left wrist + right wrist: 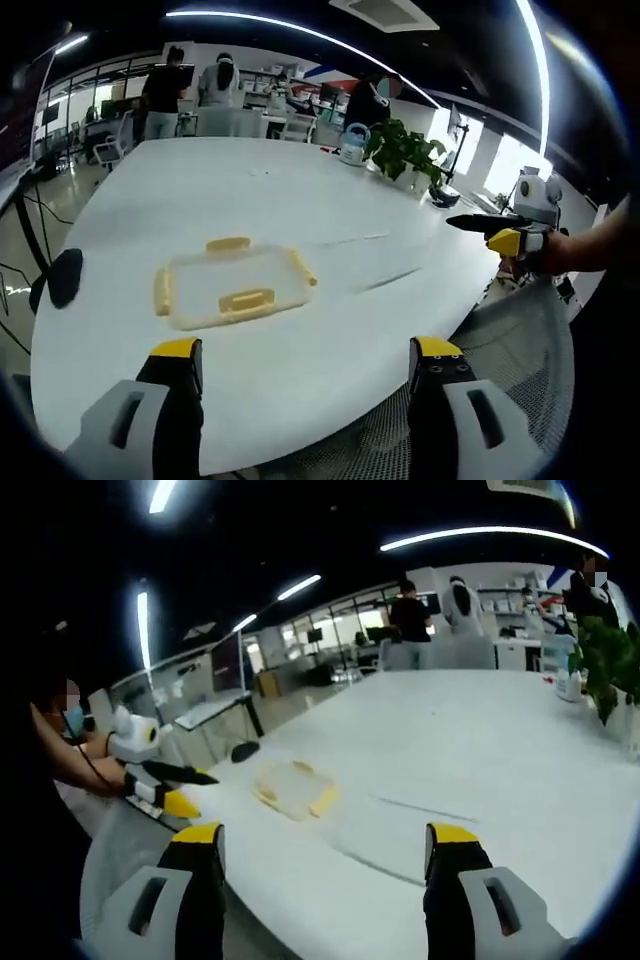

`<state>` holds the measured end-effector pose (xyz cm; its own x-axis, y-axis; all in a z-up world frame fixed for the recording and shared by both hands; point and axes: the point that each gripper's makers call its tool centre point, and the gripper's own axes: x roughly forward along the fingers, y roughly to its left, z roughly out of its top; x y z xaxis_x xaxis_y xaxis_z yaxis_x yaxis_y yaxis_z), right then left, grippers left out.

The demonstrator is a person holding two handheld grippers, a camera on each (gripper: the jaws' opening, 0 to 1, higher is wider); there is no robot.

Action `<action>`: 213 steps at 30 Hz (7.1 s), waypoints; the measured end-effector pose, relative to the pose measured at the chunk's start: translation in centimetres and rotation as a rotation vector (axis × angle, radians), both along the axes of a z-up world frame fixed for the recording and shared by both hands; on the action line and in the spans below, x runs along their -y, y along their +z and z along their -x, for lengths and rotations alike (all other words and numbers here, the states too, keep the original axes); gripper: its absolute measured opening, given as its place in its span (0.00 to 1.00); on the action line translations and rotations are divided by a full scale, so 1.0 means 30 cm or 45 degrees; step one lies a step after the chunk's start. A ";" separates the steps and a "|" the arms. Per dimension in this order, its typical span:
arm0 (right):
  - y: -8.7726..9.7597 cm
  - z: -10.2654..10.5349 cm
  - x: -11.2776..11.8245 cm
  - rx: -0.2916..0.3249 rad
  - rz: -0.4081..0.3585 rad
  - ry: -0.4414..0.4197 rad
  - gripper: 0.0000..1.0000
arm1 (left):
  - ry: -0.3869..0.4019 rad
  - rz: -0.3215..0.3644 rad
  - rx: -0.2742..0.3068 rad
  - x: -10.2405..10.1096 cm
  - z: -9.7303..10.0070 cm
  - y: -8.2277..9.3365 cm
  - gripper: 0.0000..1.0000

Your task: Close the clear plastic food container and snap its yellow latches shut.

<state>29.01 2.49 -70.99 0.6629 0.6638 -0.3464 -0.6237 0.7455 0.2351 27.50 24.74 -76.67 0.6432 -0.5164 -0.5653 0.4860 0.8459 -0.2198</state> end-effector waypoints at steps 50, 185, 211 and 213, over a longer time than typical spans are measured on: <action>-0.047 -0.093 -0.201 0.069 0.105 0.136 0.78 | -0.212 -0.100 0.004 -0.138 -0.143 -0.052 0.82; -0.449 -0.344 -0.440 -0.099 0.835 0.969 0.59 | -1.349 -0.859 -0.075 -0.289 -0.398 -0.297 0.68; -0.497 -0.355 -0.486 -0.117 0.920 1.101 0.47 | -1.352 -0.864 -0.153 -0.265 -0.434 -0.304 0.43; -0.495 -0.347 -0.480 -0.115 0.937 1.126 0.41 | -1.353 -0.865 -0.162 -0.263 -0.436 -0.303 0.40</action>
<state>39.42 16.89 -85.83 0.0196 0.5013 -0.8651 -0.9995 0.0314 -0.0045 40.57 32.63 -85.77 0.0132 -0.3256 -0.9454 0.9999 0.0137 0.0093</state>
